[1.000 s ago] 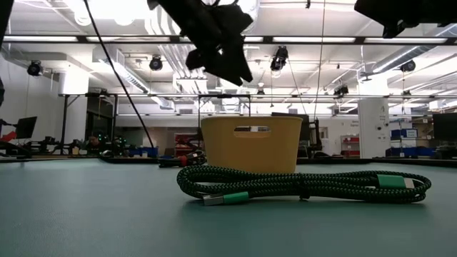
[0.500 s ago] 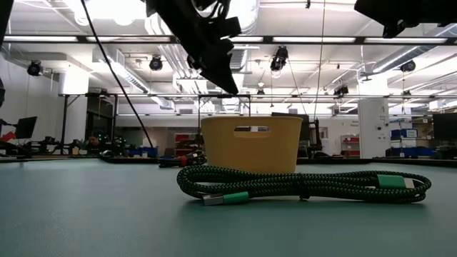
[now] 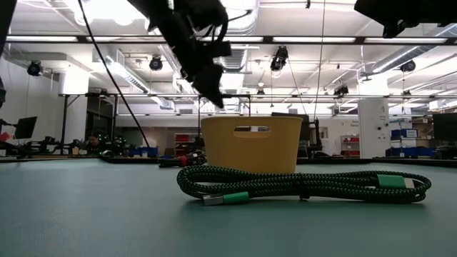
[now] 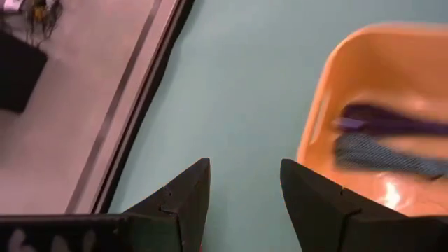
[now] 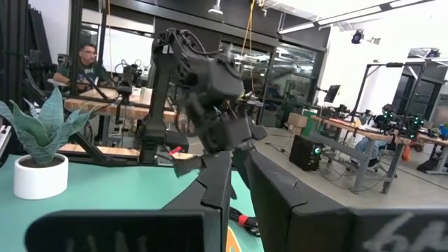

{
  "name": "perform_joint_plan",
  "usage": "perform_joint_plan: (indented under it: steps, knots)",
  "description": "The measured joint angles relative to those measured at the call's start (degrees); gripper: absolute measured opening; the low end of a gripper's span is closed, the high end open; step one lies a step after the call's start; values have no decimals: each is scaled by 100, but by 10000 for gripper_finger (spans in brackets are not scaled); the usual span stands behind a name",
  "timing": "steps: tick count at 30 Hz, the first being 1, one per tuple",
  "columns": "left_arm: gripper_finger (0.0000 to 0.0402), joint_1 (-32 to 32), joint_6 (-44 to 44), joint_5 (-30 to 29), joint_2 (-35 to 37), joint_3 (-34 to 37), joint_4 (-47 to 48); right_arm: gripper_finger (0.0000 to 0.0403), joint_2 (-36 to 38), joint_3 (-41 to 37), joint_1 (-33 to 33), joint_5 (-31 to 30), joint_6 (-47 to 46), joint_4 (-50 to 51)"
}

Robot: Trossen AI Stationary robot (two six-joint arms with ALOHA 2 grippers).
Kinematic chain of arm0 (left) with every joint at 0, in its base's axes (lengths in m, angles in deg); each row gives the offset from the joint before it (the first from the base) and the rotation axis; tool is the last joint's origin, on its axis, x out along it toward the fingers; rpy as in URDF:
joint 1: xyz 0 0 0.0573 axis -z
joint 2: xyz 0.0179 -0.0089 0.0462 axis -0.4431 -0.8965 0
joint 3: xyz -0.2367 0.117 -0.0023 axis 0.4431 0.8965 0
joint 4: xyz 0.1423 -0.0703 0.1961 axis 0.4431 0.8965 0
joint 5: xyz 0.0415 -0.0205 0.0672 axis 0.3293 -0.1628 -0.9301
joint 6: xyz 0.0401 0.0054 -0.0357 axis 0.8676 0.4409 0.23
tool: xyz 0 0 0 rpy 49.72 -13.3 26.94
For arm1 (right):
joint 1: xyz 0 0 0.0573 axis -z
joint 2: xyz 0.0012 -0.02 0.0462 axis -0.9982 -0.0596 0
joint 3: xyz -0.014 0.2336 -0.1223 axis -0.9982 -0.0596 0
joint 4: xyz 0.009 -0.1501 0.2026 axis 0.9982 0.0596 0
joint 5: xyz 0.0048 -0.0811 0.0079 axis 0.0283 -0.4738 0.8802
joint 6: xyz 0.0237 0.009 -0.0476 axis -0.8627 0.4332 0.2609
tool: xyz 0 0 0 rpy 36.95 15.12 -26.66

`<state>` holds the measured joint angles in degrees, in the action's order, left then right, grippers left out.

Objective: Pick and place USB-C Cables
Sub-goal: Put the black charger cable into the yellow bin

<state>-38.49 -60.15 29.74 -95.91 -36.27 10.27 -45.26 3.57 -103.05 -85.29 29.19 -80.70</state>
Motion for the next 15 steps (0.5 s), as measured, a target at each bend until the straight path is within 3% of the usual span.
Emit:
perform_joint_plan:
  steps: [15]
  knots:
    - [160,-872,14,-2,0,1068,-603,43,0,0,-1,-1,0,0]
